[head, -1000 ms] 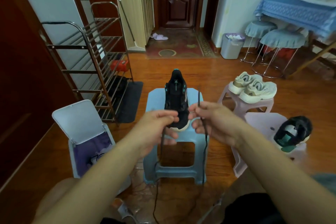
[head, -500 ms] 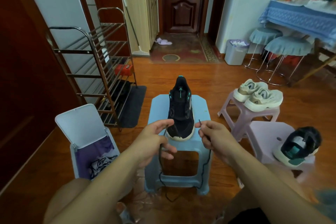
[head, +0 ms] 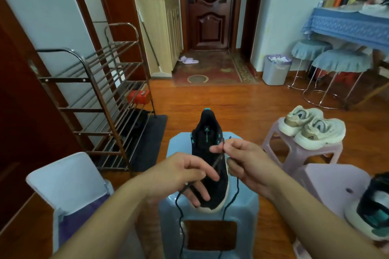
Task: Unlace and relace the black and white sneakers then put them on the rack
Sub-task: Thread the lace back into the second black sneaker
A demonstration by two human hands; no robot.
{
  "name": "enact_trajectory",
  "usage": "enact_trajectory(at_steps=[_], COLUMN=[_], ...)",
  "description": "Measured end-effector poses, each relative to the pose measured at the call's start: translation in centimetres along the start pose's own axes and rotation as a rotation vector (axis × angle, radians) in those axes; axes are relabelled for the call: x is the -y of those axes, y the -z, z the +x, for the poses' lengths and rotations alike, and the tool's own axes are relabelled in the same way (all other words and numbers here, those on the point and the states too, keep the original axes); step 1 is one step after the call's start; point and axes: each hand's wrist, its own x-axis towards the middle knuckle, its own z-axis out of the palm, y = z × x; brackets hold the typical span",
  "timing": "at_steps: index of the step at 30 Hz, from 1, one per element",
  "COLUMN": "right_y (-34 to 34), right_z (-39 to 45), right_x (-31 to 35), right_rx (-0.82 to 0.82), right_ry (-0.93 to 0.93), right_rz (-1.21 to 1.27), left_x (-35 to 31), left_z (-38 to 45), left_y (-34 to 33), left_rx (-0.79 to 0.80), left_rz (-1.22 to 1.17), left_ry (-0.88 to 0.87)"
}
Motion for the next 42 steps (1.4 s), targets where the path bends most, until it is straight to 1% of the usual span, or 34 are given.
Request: enact_trajectory(at_steps=[1,2,4,5,6,8,10,12,14,15,16,17,18,19,21,22,23,24,25,26,27,28,29,31,33,37,42], right_y=[0.2,0.3,-0.3,-0.7,-0.7,-0.5,-0.1,-0.4,-0.2,0.2,0.6,0.9,1.1,0.9,0.4,0.4,0.6,1.1,1.6,2.0,2.3,2.2,1.8,1.0,0.4,-0.2,-0.1], right_z=[-0.3,-0.7,-1.5,-1.8,-1.8,-1.6,-1.2,-0.8,0.0,0.2,0.1,-0.1,-0.5,-1.0,-1.9,-2.0,-2.0,-1.9,-1.9,-2.1,-2.1,-2.2,-2.1,-1.8,-1.3,-0.6,-0.2], right_x=[-0.6,-1.3,-2.0,-2.0,-2.0,-1.9,-2.0,-2.5,-2.8,-2.7,-2.6,-2.5,-2.3,-2.2,-2.0,-2.1,-2.2,-2.4,-2.8,-3.1,-3.8,-4.5,-5.3,-6.6,-6.9,-7.0,-7.2], right_rx=[0.012,0.043,0.123,0.136,0.125,0.065,0.016,-0.055,-0.170,-0.201,-0.198,-0.148,-0.075,-0.014,0.022,0.003,-0.038,-0.098,-0.173,-0.245,-0.308,-0.354,-0.387,-0.448,-0.500,-0.546,-0.550], right_ry=[-0.014,-0.023,-0.027,-0.016,-0.003,0.023,0.024,0.024,0.000,-0.016,-0.027,-0.030,-0.029,-0.029,-0.002,0.011,0.005,-0.009,-0.022,-0.031,-0.045,-0.061,-0.072,-0.042,-0.010,-0.026,0.003], right_rz=[-0.050,-0.089,-0.170,-0.189,-0.208,-0.302,-0.364,-0.295,-0.257,-0.226,-0.189,-0.162,-0.148,-0.147,-0.107,-0.092,-0.114,-0.205,-0.347,-0.482,-0.565,-0.596,-0.629,-0.758,-0.828,-0.803,-0.882], left_x=[0.5,0.9,1.3,1.4,1.3,1.2,1.5,1.5,1.3,1.2,1.2,1.4,1.7,1.8,2.1,2.4,2.8,3.2,3.6,4.1,4.6,4.9,5.4,6.0,6.3,6.5,6.4], left_z=[0.0,0.1,0.3,0.6,0.8,1.3,2.1,2.9,3.4,3.4,3.3,3.3,3.2,3.0,2.8,3.0,3.4,3.7,4.1,4.4,4.7,4.8,5.1,5.8,6.8,7.6,7.6], left_y=[0.2,0.4,0.5,0.4,0.1,-1.0,-2.1,-2.6,-2.4,-2.1,-1.8,-1.6,-1.8,-2.3,-4.2,-5.0,-5.5,-5.4,-4.7,-3.8,-2.8,-1.9,-1.2,-0.7,-1.0,-1.4,-1.0], left_rx=[0.038,0.033,-0.112,-0.185,-0.222,-0.250,-0.312,-0.342,-0.390,-0.424,-0.446,-0.448,-0.408,-0.319,-0.094,-0.059,-0.112,-0.251,-0.435,-0.589,-0.657,-0.655,-0.617,-0.542,-0.537,-0.549,-0.546], left_rz=[-0.001,-0.014,-0.124,-0.219,-0.294,-0.366,-0.426,-0.515,-0.558,-0.512,-0.439,-0.382,-0.371,-0.396,-0.468,-0.461,-0.411,-0.301,-0.101,0.187,0.485,0.700,0.792,0.831,0.888,0.843,0.768], left_ry=[0.026,0.046,0.080,0.094,0.108,0.136,0.135,0.109,0.087,0.086,0.086,0.071,0.037,0.003,-0.029,-0.041,-0.061,-0.094,-0.157,-0.234,-0.303,-0.342,-0.348,-0.335,-0.347,-0.315,-0.271])
